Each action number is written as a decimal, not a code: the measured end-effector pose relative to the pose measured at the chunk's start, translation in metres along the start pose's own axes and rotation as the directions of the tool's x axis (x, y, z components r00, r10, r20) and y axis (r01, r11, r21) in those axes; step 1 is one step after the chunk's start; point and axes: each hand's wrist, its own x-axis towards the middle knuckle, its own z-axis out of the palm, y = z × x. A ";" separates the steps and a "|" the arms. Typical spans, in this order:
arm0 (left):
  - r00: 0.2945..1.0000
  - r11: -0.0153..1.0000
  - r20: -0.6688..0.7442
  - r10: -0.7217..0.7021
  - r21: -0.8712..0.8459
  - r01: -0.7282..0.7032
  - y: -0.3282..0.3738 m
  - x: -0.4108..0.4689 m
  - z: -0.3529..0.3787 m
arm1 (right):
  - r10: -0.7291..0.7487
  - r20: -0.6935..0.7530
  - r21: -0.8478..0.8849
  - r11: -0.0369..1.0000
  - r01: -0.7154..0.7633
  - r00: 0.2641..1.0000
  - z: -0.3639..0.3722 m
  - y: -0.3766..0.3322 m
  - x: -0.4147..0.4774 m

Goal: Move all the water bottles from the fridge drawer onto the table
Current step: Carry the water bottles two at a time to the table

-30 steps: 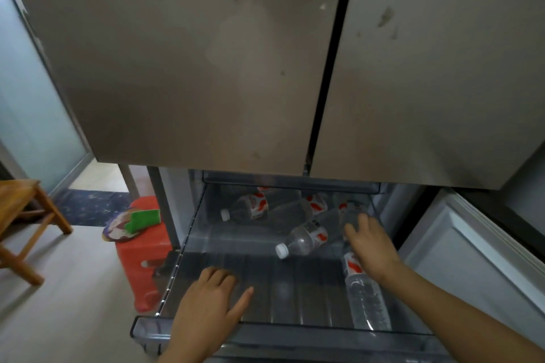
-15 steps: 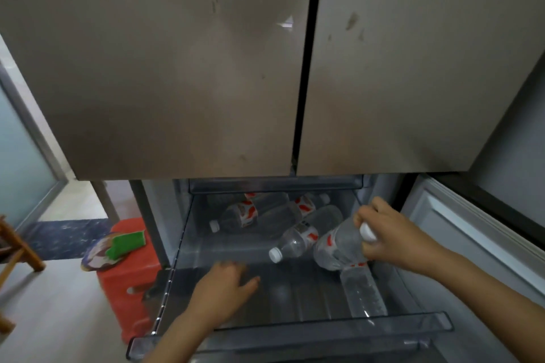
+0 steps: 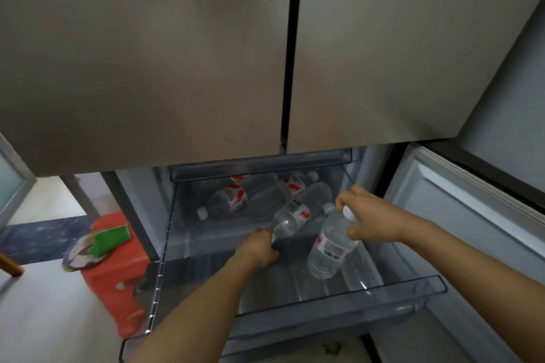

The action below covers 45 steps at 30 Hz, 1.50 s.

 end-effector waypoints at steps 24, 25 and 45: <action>0.963 0.941 -0.234 -0.133 -0.335 0.048 0.017 0.028 -0.001 | 0.015 -0.029 0.052 0.999 -0.014 0.999 0.012 0.000 0.011; 0.960 0.937 -0.257 -0.112 -0.348 0.016 0.020 0.024 -0.006 | 0.016 -0.030 0.056 0.998 -0.014 0.999 0.012 0.001 0.011; 0.943 0.954 -0.174 0.284 0.145 -0.261 0.028 -0.101 -0.107 | 0.041 -0.180 0.204 0.979 -0.004 0.983 0.020 0.002 0.014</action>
